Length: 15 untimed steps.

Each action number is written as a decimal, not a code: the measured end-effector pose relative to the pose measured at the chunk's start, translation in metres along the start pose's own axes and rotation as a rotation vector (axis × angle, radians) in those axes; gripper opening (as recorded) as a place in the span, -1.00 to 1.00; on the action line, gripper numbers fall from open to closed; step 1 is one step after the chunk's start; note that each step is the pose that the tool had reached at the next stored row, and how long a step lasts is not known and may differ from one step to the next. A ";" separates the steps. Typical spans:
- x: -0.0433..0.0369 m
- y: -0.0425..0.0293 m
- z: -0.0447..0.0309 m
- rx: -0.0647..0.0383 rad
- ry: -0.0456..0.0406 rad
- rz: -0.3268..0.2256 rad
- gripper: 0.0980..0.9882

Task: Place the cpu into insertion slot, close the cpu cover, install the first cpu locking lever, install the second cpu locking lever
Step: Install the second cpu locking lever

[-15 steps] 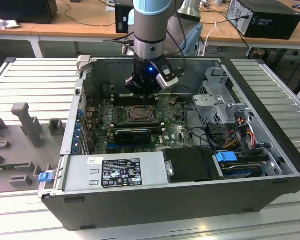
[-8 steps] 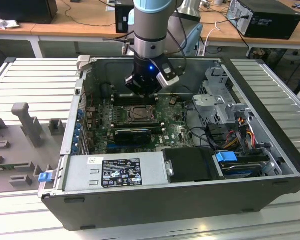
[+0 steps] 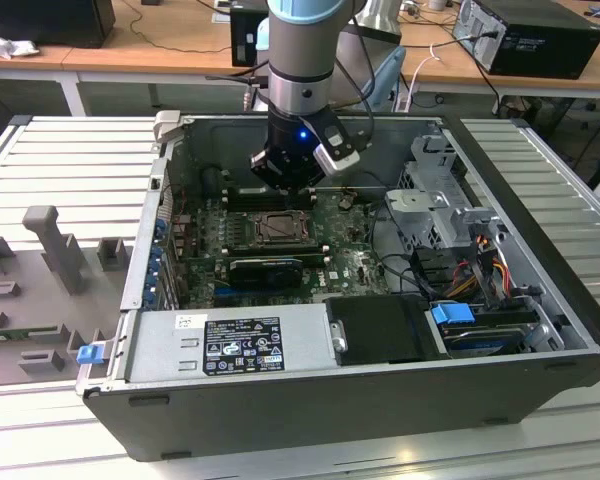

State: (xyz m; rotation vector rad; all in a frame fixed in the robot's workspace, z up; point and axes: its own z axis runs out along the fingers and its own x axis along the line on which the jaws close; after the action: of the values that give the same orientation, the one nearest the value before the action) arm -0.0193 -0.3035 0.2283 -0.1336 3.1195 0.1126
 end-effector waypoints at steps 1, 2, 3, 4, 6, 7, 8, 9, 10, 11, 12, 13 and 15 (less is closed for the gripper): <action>0.0003 -0.0035 0.0000 0.000 0.0000 0.000 -0.98; 0.0004 -0.0049 -0.0001 0.000 0.0000 0.000 -0.98; 0.0005 -0.0056 -0.0001 0.000 -0.0001 0.000 -0.98; 0.0005 -0.0057 -0.0010 0.000 0.0001 0.000 -0.98; 0.0004 -0.0056 -0.0049 0.000 0.0000 0.000 -0.98; 0.0004 -0.0054 -0.0079 0.000 0.0000 0.000 -0.98; 0.0002 -0.0051 -0.0127 0.000 0.0000 0.000 -0.98; 0.0002 -0.0059 -0.0139 0.000 0.0000 0.000 -0.98; 0.0006 -0.0078 -0.0140 0.000 -0.0001 0.000 -0.98; 0.0010 -0.0104 -0.0141 0.000 0.0000 0.000 -0.98; 0.0014 -0.0149 -0.0143 0.000 0.0000 0.000 -0.98; 0.0018 -0.0190 -0.0145 0.000 -0.0001 0.000 -0.98; 0.0025 -0.0271 -0.0148 0.000 0.0001 0.000 -0.98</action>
State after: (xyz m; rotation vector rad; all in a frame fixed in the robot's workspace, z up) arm -0.0197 -0.3317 0.2411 -0.1334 3.1196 0.1128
